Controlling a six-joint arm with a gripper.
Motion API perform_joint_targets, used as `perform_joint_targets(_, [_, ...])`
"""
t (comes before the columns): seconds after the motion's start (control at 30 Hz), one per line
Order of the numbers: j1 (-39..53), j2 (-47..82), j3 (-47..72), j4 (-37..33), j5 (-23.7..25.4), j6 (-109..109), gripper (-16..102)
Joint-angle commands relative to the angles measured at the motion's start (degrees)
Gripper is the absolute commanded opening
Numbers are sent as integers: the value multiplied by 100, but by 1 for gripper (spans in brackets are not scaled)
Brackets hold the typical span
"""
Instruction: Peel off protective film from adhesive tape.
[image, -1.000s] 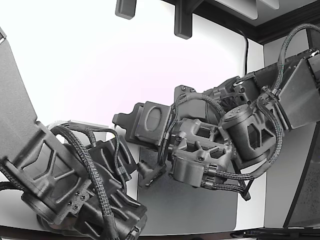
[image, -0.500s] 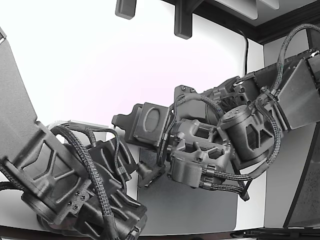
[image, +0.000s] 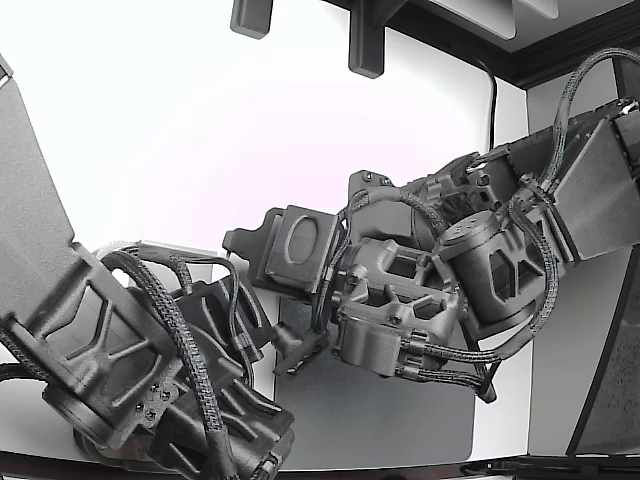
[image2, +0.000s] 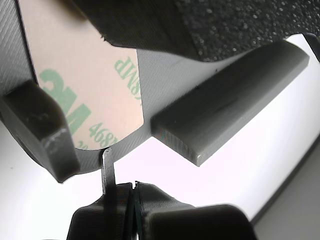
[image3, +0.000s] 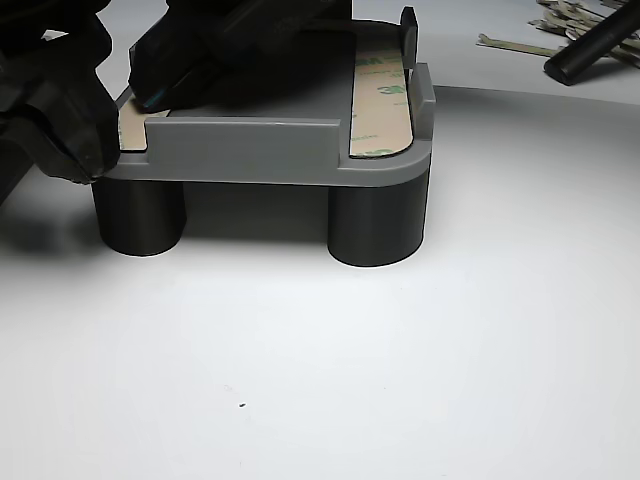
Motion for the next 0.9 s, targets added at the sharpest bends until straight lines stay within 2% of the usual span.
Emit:
perform_joint_targets(0.0, [-44, 88, -193, -26, 18, 9, -11])
perform_joint_targets(0.87, [-44, 9, -281, 26, 62, 35, -11])
